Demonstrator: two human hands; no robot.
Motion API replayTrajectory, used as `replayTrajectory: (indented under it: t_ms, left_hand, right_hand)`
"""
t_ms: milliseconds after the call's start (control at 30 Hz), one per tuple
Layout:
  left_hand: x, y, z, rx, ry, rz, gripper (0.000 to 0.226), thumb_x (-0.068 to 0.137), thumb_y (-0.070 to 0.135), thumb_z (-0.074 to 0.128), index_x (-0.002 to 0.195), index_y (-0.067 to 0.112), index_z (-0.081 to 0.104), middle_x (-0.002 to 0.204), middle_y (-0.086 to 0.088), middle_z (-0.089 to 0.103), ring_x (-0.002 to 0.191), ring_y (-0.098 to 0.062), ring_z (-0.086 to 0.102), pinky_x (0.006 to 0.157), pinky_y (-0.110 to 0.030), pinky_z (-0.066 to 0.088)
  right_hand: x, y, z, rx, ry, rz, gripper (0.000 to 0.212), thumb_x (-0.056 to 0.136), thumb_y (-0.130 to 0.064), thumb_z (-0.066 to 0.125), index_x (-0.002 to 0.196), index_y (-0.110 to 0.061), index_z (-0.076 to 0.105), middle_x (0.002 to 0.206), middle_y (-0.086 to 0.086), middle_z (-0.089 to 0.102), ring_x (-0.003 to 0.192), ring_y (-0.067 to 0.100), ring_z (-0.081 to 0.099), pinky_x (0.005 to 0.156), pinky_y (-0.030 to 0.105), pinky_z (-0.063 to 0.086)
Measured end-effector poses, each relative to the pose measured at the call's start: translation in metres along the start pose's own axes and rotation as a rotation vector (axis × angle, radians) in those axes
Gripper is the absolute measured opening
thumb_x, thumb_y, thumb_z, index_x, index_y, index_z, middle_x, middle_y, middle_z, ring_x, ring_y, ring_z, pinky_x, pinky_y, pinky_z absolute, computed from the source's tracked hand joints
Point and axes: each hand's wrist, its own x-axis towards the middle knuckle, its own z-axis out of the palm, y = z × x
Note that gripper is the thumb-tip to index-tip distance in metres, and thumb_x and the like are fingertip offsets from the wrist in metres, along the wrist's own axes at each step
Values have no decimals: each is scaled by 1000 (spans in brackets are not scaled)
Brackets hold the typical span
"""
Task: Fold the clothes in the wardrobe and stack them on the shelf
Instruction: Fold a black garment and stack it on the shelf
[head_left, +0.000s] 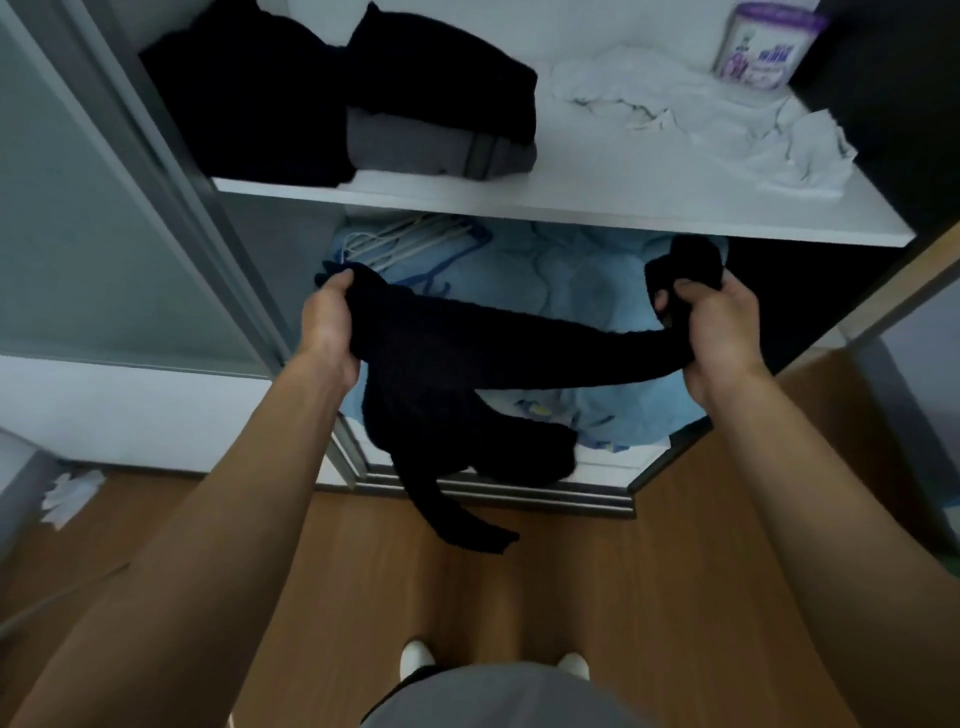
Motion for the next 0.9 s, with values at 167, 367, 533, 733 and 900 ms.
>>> replayTrajectory:
  t_ms: [167,367,533,733,900]
  left_hand:
    - [-13,17,21,-9,-51,28,33,88,37,60,104,10,71,92,-12,76,85,-29,74,69,-39,60]
    - [-38,40,55,-77,-140,1,30,92,32,51,80,11,70,88,-10,68,77,-27,66,77,-38,58]
    - [-68,66,100,64,-352,108,26,98,22,45,88,8,63,83,-6,65,72,-20,64,73,-34,55]
    - [-72,104,99,242,-296,248,8,88,18,59,82,15,64,77,-2,69,68,-20,68,67,-36,60]
    - [-57,114,77,395,-48,248,24,86,24,50,71,10,63,69,-6,75,50,-12,66,44,-18,44]
  right_hand:
    - [7,29,-22,-84,66,78,17,92,-4,50,88,-13,64,59,-4,65,57,10,61,55,23,51]
    - [-5,46,3,-870,-309,-94,56,90,-32,69,138,-10,49,133,8,53,114,15,49,94,22,40]
    - [-27,8,97,-683,-670,-392,71,81,-39,70,143,-25,38,132,-10,51,120,4,48,95,16,40]
    - [7,-43,117,-576,-495,-444,26,88,-4,47,62,-11,45,58,3,43,47,7,38,46,26,27]
    - [23,-77,107,-431,-488,-374,36,86,-8,44,51,-19,42,46,-8,38,40,7,35,41,19,25]
